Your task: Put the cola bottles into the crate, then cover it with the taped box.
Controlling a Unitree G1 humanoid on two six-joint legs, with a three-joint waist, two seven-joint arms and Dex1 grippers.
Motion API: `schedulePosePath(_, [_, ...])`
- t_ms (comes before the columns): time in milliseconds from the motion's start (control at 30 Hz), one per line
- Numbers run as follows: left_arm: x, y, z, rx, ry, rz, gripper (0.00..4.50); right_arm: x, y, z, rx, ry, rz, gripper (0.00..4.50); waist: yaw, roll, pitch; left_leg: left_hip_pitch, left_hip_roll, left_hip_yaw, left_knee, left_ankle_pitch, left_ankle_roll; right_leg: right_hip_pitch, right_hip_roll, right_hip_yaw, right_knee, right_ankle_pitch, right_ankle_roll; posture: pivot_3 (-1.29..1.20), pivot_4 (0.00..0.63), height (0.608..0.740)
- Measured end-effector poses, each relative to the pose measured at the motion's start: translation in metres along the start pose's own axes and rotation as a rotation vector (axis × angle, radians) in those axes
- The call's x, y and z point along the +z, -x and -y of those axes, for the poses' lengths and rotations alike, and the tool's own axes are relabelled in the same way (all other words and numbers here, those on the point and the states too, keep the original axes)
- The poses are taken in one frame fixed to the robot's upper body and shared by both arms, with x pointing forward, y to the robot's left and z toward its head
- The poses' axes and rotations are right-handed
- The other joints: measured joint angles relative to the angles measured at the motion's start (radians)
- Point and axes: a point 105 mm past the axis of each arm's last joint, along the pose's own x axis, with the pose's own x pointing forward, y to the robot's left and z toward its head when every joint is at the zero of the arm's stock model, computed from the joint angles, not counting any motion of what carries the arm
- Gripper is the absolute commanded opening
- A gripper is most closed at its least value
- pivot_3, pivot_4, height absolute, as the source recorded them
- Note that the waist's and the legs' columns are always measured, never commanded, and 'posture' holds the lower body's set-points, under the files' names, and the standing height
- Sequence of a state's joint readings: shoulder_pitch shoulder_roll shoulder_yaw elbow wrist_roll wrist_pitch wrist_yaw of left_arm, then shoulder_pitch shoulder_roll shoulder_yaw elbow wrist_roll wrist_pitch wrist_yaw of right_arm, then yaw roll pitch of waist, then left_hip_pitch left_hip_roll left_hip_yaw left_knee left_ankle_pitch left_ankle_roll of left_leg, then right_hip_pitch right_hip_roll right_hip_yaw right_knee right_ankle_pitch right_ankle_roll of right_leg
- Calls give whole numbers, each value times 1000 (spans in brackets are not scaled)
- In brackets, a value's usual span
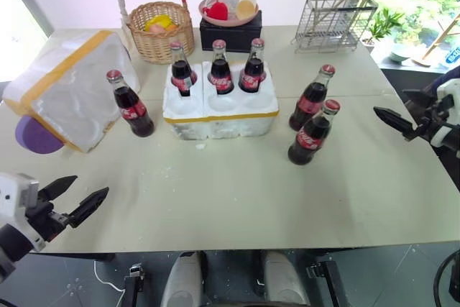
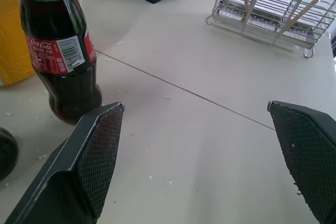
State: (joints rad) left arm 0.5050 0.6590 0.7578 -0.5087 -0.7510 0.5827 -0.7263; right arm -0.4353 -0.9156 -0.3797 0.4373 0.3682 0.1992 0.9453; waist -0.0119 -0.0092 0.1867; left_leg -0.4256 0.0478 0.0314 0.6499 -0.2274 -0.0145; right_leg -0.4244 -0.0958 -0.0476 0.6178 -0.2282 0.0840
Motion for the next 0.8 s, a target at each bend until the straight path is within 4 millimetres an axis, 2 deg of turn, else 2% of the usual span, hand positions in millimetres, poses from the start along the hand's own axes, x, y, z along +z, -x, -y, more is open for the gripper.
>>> schedulePosePath(400, [6, -8, -3, -6, 61, 31, 4480, 3, 0, 1, -12, -14, 9, 4500, 0, 0, 0, 0, 0, 2, 0, 0, 0, -1, 1, 2, 1, 0, 0, 0, 150, 740])
schedulePosePath(600, [27, -16, -8, -3, 18, 100, 4480, 11, 8, -5, 85, -23, -11, 4500, 2, 0, 0, 0, 0, 2, 0, 0, 0, -1, 1, 3, 1, 0, 0, 0, 150, 740])
schedulePosePath(667, [37, -21, -8, -6, 4, 136, 4480, 26, 12, -6, 135, -48, -2, 4500, 1, 1, 0, 1, 0, 3, 0, 0, 0, -1, 1, 4, 1, 0, 0, 0, 150, 740])
schedulePosePath(800, [51, -39, 0, -36, -12, 186, 4480, 89, 26, -28, 346, -44, 83, 4500, 1, 2, 1, 1, 1, 4, -1, 0, 0, -2, 2, 6, 3, 0, 0, 0, 150, 740])
